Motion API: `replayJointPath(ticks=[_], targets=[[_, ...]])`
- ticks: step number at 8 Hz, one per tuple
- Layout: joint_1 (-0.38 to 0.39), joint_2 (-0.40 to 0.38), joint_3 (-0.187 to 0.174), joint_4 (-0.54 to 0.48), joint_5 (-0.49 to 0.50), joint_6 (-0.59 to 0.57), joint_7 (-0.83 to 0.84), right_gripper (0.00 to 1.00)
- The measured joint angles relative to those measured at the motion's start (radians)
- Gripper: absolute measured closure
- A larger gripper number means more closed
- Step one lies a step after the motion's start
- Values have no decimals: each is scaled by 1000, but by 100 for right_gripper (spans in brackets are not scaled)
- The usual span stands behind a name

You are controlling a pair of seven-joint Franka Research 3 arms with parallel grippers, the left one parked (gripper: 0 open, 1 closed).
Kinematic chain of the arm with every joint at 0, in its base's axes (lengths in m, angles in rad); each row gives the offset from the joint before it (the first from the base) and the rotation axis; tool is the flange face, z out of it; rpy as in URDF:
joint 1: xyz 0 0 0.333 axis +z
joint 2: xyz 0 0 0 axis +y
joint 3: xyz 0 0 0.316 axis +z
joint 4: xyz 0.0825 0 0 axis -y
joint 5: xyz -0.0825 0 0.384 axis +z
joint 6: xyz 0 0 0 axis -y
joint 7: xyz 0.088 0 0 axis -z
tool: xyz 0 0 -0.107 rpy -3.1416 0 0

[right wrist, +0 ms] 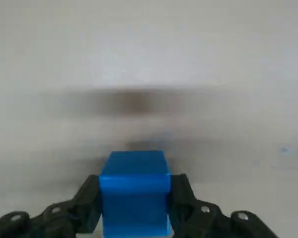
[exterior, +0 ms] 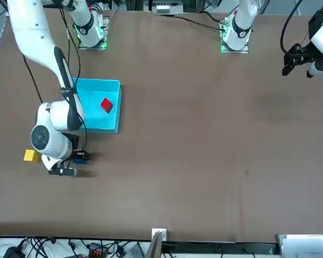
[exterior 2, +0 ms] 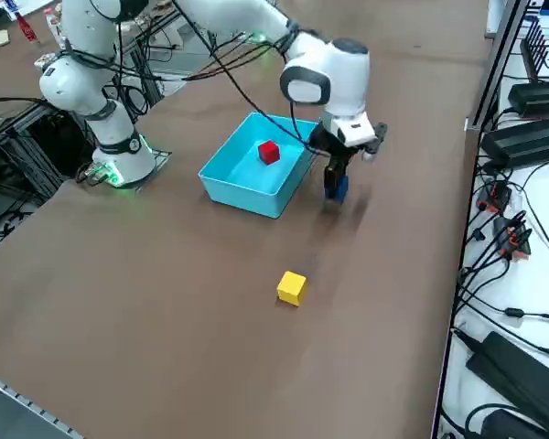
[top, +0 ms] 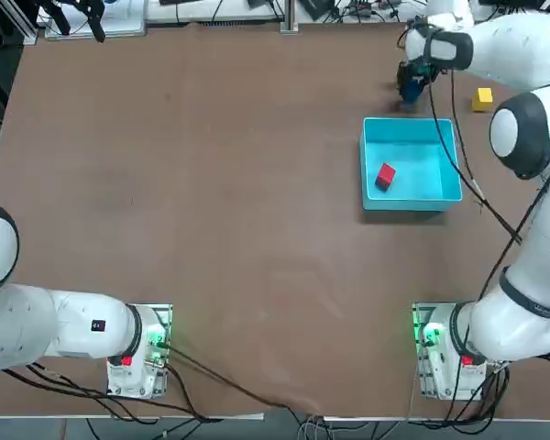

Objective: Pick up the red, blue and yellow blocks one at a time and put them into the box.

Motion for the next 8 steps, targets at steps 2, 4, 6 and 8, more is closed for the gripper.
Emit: replayJointPath(ticks=[2, 4, 6, 8], targets=[[4, -146, 5, 2, 3, -194, 11, 31], [15, -299, 19, -82, 7, -306, 55, 31], [73, -418, 27, -274, 9, -272, 159, 31], [144, -495, 30, -482, 9, -150, 254, 31]])
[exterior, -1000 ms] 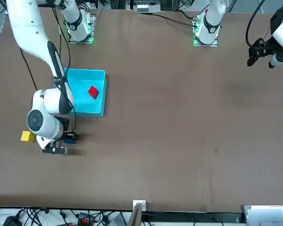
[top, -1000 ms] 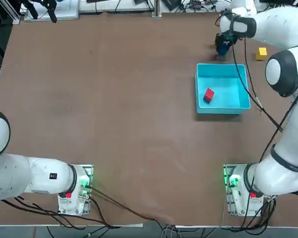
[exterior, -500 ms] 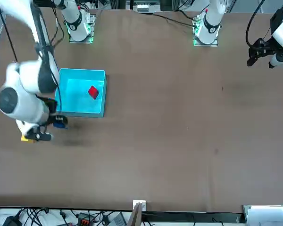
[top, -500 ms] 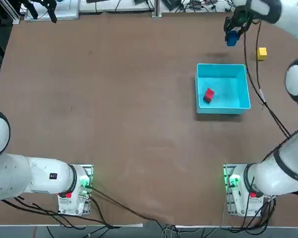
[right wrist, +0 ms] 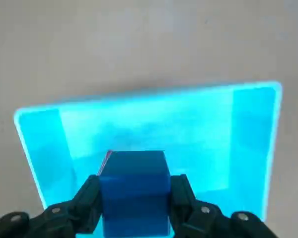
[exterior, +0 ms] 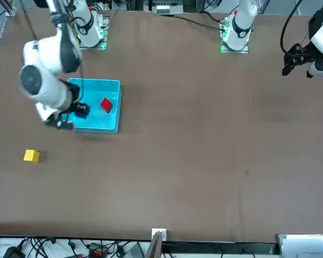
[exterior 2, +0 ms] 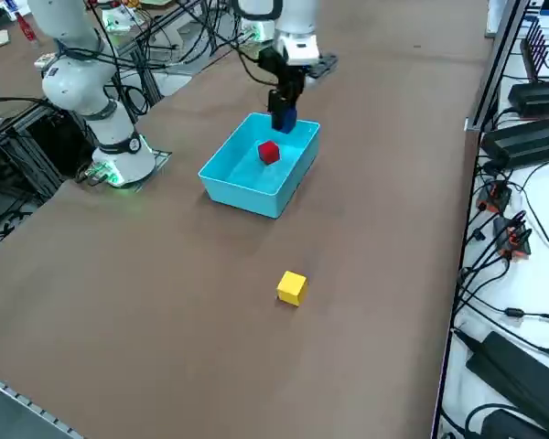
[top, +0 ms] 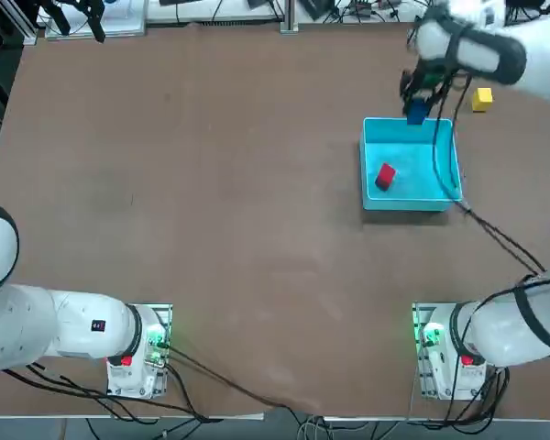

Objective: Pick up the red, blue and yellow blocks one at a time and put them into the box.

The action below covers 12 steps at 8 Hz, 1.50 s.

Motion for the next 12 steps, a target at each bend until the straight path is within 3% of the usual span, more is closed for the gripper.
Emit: replayJointPath(ticks=[2, 4, 6, 8, 9, 12], targets=[[19, -22, 0, -148, 0, 136, 21, 31], [19, -1, -1, -204, 0, 204, 21, 31], [20, 36, -1, -208, -1, 232, 21, 30], [20, 51, -2, -207, -1, 244, 21, 19], [20, 48, -3, -201, -1, 244, 19, 2], [10, 39, -19, -137, -7, 183, -21, 0]])
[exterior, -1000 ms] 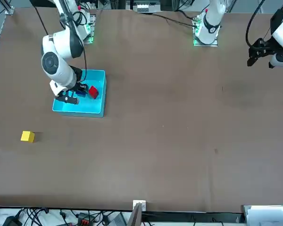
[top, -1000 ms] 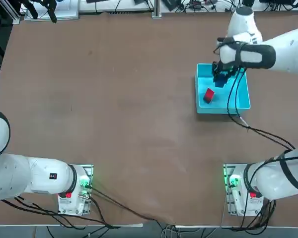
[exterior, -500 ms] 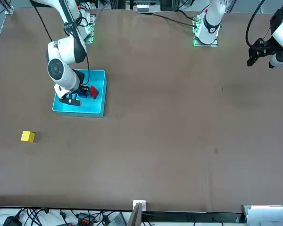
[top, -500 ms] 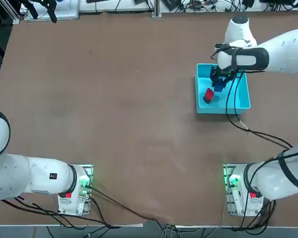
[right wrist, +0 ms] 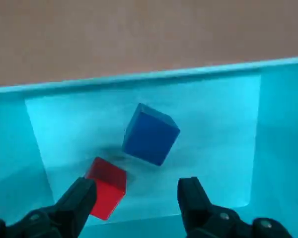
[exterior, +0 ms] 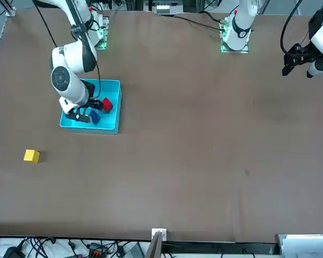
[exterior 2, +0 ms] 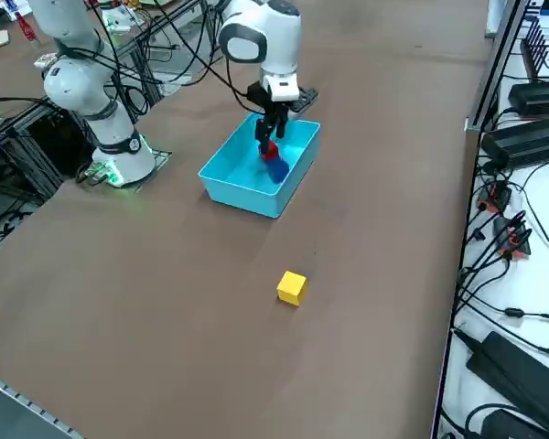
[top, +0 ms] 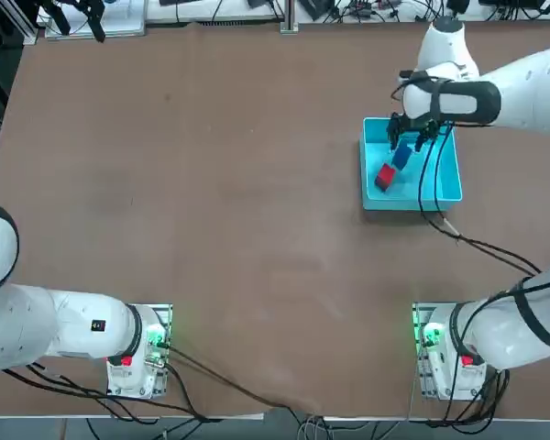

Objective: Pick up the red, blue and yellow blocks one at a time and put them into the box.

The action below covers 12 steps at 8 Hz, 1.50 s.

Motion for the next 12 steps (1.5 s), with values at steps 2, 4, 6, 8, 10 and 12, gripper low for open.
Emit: replayJointPath(ticks=[2, 4, 6, 8, 10, 12], targets=[[-74, -9, -9, 103, -4, -123, -143, 0], [-214, -5, -15, 201, -12, -166, -327, 2], [-343, 55, -19, 299, -17, -160, -435, 2], [-402, 161, -18, 412, -18, -117, -460, 2], [-453, 266, -18, 473, -18, -32, -509, 2], [-502, 355, -18, 540, -18, 19, -596, 2]])
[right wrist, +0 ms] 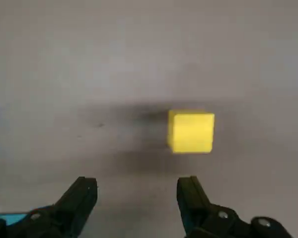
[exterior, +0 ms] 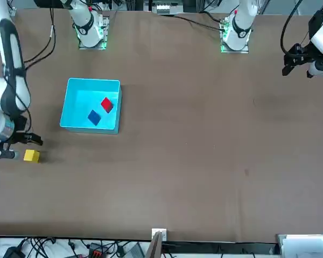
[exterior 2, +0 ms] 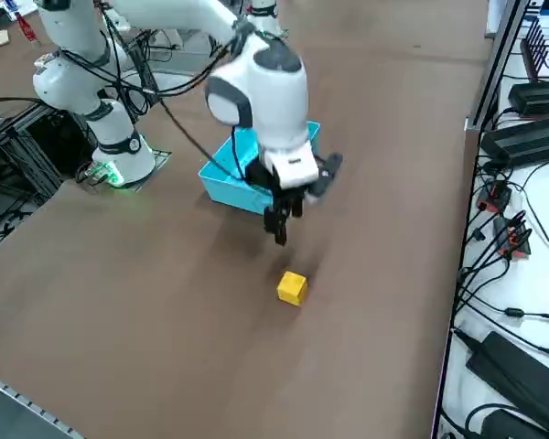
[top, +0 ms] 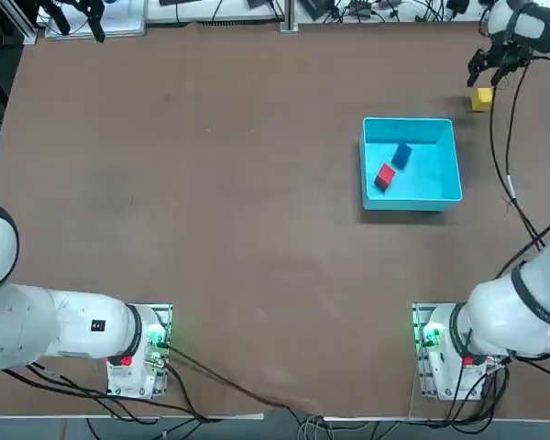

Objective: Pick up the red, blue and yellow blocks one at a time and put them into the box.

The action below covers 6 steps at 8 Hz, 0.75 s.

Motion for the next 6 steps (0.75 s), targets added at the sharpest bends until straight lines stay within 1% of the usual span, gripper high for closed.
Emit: replayJointPath(ticks=[2, 3, 6], targets=[[-45, 73, 0, 87, 0, 2, -81, 2], [-57, 99, 0, 112, 1, 9, -97, 1], [-63, 150, 2, 130, 1, 73, -100, 1]])
